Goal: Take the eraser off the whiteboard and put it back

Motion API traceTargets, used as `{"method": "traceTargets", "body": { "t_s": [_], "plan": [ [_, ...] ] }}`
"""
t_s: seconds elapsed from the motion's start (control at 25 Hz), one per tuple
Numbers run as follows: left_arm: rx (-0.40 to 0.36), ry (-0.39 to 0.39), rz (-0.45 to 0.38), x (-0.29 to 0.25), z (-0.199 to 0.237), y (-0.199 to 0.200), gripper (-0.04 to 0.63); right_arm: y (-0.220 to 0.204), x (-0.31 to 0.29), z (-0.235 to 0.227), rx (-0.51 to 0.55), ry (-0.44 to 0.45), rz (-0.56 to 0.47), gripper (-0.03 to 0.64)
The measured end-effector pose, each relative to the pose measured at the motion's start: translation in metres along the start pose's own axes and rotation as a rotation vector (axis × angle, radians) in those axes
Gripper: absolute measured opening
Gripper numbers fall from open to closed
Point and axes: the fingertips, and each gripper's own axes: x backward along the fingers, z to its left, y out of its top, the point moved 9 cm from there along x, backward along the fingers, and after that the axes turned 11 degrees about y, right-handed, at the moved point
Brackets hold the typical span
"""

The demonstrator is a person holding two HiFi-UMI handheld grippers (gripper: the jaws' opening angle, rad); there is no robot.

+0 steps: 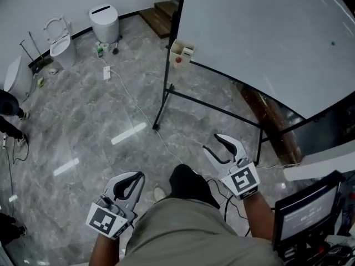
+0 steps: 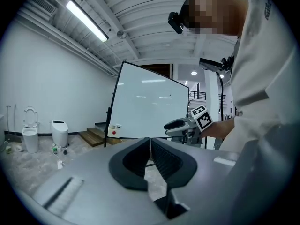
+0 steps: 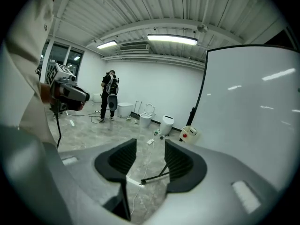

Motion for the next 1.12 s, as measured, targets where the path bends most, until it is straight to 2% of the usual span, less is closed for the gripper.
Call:
{"method": "traceTargets", "body": {
  "t_s": [0.24,0.36,0.48,0.64,0.76,0.92,1.12],
  "plan": [
    [0.011,0.018,-0.013,0.017,-0.029,-0.004,0.017,0.005,0.038,0.039,0.025,0.035,-0.069,0.189],
    [-0.017,0.017,0.007,0.024,-0.056,-0.009,0.017,-0.004,0.068,0.062,0.028,0.051,-0.100,0.186],
    [-0.065,0.025,0.015,0.029,-0.090,-0.007,0.018,-0.024,0.107,0.084,-0.018,0.072,-0.120,0.186],
    [-0.075,0.031,-0.012,0.037,-0.153,-0.006,0.017,-0.062,0.178,0.104,-0.077,0.080,-0.139,0.186],
    [-0.087,0.037,0.011,0.047,-0.204,-0.010,0.017,-0.097,0.231,0.117,-0.135,0.073,-0.157,0.186],
    [-0.054,0.045,0.051,0.076,-0.258,-0.024,0.017,-0.130,0.283,0.140,-0.161,0.080,-0.155,0.186],
    [-0.123,0.002,0.091,0.098,-0.299,-0.025,0.018,-0.142,0.331,0.168,-0.171,0.038,-0.159,0.186]
  ]
}}
